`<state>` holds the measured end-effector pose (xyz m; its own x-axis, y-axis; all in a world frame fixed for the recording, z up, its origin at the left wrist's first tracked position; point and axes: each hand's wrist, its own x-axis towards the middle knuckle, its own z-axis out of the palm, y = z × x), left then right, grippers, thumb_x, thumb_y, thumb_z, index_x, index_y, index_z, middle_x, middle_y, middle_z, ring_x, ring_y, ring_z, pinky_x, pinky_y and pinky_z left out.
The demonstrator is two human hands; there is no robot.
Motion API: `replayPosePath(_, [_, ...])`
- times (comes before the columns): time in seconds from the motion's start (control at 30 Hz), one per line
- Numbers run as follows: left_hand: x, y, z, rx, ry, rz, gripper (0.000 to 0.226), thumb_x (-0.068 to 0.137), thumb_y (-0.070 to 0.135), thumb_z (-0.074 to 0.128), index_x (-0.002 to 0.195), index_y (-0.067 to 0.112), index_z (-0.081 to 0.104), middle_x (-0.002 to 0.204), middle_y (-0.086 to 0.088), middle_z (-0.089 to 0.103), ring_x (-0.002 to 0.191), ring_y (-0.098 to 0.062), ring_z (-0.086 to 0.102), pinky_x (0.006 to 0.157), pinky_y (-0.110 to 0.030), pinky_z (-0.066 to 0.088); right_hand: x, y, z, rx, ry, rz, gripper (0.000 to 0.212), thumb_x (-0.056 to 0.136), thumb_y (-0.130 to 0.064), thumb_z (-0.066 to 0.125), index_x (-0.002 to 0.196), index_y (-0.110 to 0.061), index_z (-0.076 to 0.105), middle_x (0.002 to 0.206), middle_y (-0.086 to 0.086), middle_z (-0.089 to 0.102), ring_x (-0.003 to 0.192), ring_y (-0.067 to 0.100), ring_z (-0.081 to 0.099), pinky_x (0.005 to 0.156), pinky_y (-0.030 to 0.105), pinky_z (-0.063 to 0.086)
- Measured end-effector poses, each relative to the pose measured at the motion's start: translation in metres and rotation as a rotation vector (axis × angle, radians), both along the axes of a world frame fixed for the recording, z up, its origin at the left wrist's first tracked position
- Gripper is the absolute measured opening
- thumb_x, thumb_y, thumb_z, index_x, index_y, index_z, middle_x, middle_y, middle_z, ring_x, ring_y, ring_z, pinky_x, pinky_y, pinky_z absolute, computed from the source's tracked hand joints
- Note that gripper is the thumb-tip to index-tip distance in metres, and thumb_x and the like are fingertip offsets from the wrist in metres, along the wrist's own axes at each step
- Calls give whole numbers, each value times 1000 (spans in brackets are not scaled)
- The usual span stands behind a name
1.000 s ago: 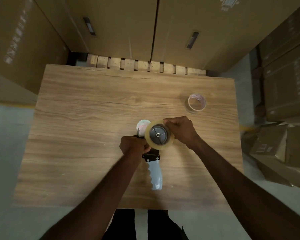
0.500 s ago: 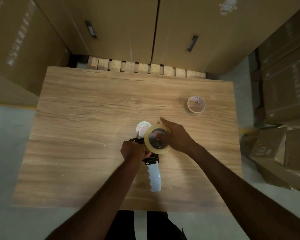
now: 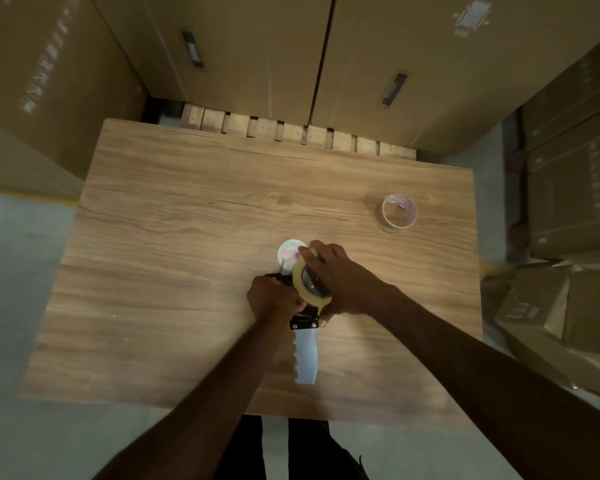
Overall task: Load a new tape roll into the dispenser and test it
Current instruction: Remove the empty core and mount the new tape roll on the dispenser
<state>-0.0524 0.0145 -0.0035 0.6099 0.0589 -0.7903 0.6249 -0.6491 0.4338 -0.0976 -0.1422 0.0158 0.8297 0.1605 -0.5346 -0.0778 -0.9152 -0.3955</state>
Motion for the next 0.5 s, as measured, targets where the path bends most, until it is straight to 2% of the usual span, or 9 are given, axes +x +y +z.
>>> replayPosePath(0.07, [-2, -1, -1, 20, -16, -40, 32, 52, 25, 92, 78, 12, 79, 79, -6, 78, 80, -22, 75, 80, -38, 62, -3, -3, -6, 55, -12, -7, 155, 45, -60, 100, 166, -10, 18, 164, 17, 26, 146, 38, 31, 117, 53, 41])
replayPosePath(0.17, [-3, 0, 4, 11, -18, 7, 23, 54, 19, 91, 71, 11, 77, 75, -8, 78, 76, -21, 75, 78, -35, 62, -4, -7, -12, 89, -25, -18, 156, 42, -65, 99, 165, -5, 22, 161, 20, 32, 148, 39, 31, 124, 52, 30])
replayPosePath(0.27, [-3, 1, 2, -19, -22, 34, 22, 56, 15, 86, 76, 7, 78, 76, -11, 78, 76, -23, 76, 74, -37, 63, 0, -17, -5, 152, -3, -53, 156, 53, -53, 101, 168, -7, 6, 172, 21, 14, 158, 36, 13, 130, 47, 17])
replayPosePath(0.3, [-3, 2, 1, -41, -16, 75, 23, 61, 10, 83, 82, 5, 78, 80, -14, 78, 76, -24, 77, 70, -38, 64, 2, -21, -1, 188, 35, -94, 152, 58, -42, 102, 168, -9, 3, 174, 18, 11, 160, 34, 12, 129, 42, 17])
replayPosePath(0.37, [-4, 4, -7, -49, 4, 130, 26, 63, 6, 81, 88, 1, 76, 81, -16, 77, 73, -26, 77, 65, -39, 65, 5, -26, 5, 201, 97, -134, 139, 65, -22, 101, 168, -12, 9, 171, 15, 21, 157, 32, 25, 123, 35, 26])
replayPosePath(0.43, [-3, 5, -6, -64, 33, 146, 21, 52, 12, 83, 70, 8, 74, 69, -12, 76, 65, -24, 76, 64, -38, 65, 4, -27, -1, 180, 102, -131, 135, 64, -19, 100, 168, -12, 14, 167, 13, 32, 151, 31, 36, 120, 36, 33])
replayPosePath(0.5, [-5, 2, -4, -124, 62, 215, 16, 70, 5, 77, 69, 13, 62, 82, -15, 75, 71, -23, 75, 59, -29, 63, 1, -22, 3, 163, 106, -147, 136, 64, -22, 100, 169, -12, 13, 169, 12, 30, 153, 30, 34, 122, 40, 35])
